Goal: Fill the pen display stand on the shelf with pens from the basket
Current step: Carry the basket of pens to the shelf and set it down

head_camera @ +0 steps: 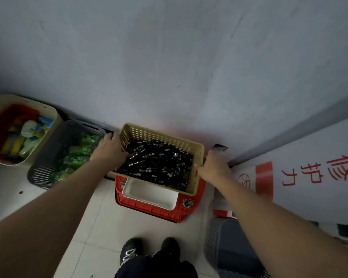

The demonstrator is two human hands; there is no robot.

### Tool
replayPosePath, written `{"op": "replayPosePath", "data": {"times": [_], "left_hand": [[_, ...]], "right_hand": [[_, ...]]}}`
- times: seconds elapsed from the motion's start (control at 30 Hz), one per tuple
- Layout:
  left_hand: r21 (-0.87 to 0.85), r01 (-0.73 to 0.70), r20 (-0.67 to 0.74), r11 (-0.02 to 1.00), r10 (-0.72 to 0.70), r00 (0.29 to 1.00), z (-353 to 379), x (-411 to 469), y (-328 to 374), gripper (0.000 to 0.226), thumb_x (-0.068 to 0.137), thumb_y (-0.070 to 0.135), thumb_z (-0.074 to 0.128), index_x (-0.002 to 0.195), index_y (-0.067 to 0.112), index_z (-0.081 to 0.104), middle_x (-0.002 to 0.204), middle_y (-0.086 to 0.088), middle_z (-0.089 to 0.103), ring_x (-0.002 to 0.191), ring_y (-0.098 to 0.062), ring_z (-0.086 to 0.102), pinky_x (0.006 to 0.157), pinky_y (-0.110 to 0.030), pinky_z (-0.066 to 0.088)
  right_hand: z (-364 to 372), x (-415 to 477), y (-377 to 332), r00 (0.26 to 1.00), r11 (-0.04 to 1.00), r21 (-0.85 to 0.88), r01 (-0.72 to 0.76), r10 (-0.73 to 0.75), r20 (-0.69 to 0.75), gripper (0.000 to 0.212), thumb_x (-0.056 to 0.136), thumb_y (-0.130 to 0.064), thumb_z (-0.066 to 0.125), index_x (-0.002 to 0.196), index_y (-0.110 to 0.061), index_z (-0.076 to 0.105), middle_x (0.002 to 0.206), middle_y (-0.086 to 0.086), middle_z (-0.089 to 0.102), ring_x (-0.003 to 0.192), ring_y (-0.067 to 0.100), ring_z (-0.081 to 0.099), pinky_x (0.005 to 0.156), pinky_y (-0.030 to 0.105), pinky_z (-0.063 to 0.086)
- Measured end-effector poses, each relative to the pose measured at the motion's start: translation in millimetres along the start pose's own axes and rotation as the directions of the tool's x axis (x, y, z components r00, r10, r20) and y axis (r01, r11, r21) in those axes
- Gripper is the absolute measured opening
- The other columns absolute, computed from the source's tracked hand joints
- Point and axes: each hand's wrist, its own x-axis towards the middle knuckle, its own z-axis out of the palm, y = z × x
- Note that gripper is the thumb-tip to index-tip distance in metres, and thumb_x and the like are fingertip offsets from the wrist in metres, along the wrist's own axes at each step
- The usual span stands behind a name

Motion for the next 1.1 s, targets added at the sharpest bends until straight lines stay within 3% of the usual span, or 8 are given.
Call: {"op": "replayPosePath", "data": {"times": [0.13,0.27,0.43,0.6,0.73,0.87,0.97,1.1], "left_hand": [[-0.095,0.073,0.015,0.993,-0.072,0.997,11,14,-6,0.071,0.09,0.018,0.057,0.145,0.001,0.016,0.14,-0.025,0.037,0.129,-0.041,0.04,0.104,-0.05,0.036],[-0.099,0.047,-0.039,0.994,-0.051,0.998,21,20,-10,0.043,0.091,0.013,0.055,0.129,0.005,0.037,0.125,-0.022,0.047,0.114,-0.04,0.049,0.094,-0.049,0.042],[-0.123,0.027,-0.13,0.992,-0.043,0.991,22,22,-13,0.021,0.093,0.015,0.046,0.112,0.007,0.051,0.111,-0.02,0.054,0.1,-0.037,0.054,0.085,-0.046,0.044],[-0.155,0.025,-0.223,0.988,-0.06,0.973,10,9,-6,0.024,0.097,0.023,0.044,0.114,0.01,0.054,0.11,-0.014,0.057,0.099,-0.033,0.055,0.084,-0.044,0.047],[-0.177,-0.095,-0.282,0.98,0.042,0.959,-10,-9,5,0.024,0.098,0.022,0.043,0.114,0.011,0.057,0.107,-0.013,0.063,0.094,-0.031,0.059,0.08,-0.044,0.05],[-0.166,-0.195,-0.31,0.967,0.136,0.941,-34,-37,21,0.033,0.099,0.02,0.04,0.127,0.013,0.054,0.109,-0.014,0.064,0.095,-0.03,0.059,0.078,-0.04,0.047],[-0.173,-0.245,-0.317,0.954,0.181,0.931,-55,-58,37,0.029,0.098,0.018,0.041,0.122,0.014,0.057,0.098,-0.015,0.063,0.081,-0.027,0.054,0.068,-0.035,0.043],[-0.178,-0.324,-0.311,0.929,0.259,0.914,-77,-87,58,0.029,0.098,0.017,0.042,0.121,0.014,0.058,0.1,-0.016,0.065,0.084,-0.03,0.056,0.069,-0.035,0.044]], "right_hand": [[21,11,-6,0.992,0.972,0.197,-0.126,0.122,0.029,0.041,0.094,-0.043,0.044,0.118,-0.011,0.043,0.102,0.013,0.066,0.091,0.033,0.064,0.079,0.041,0.052],[32,11,-13,0.987,0.954,0.261,-0.145,0.16,-0.035,0.03,0.102,-0.032,0.033,0.115,-0.008,0.043,0.106,0.017,0.062,0.096,0.037,0.06,0.07,0.036,0.041],[34,7,-14,0.976,0.943,0.291,-0.162,0.196,-0.094,0.029,0.103,-0.03,0.028,0.112,-0.009,0.046,0.099,0.014,0.062,0.078,0.028,0.053,0.064,0.033,0.037],[22,-8,-9,0.953,0.925,0.35,-0.151,0.23,-0.197,0.027,0.103,-0.03,0.028,0.109,-0.01,0.045,0.098,0.015,0.063,0.082,0.032,0.057,0.064,0.034,0.036],[0,-33,-3,0.927,0.912,0.39,-0.129,0.251,-0.28,0.029,0.103,-0.032,0.026,0.112,-0.013,0.045,0.094,0.015,0.064,0.084,0.035,0.06,0.065,0.038,0.044],[-29,-72,3,0.879,0.904,0.404,-0.137,0.299,-0.371,0.029,0.104,-0.029,0.027,0.107,-0.011,0.05,0.079,0.005,0.054,0.073,0.028,0.051,0.059,0.032,0.032],[-48,-104,9,0.846,0.891,0.433,-0.137,0.333,-0.417,0.029,0.104,-0.025,0.03,0.105,-0.009,0.054,0.074,0.004,0.051,0.067,0.025,0.048,0.053,0.029,0.027],[-73,-146,21,0.81,0.853,0.49,-0.177,0.409,-0.42,0.027,0.103,-0.024,0.032,0.104,-0.009,0.055,0.078,0.006,0.051,0.078,0.032,0.055,0.061,0.032,0.032]]}}
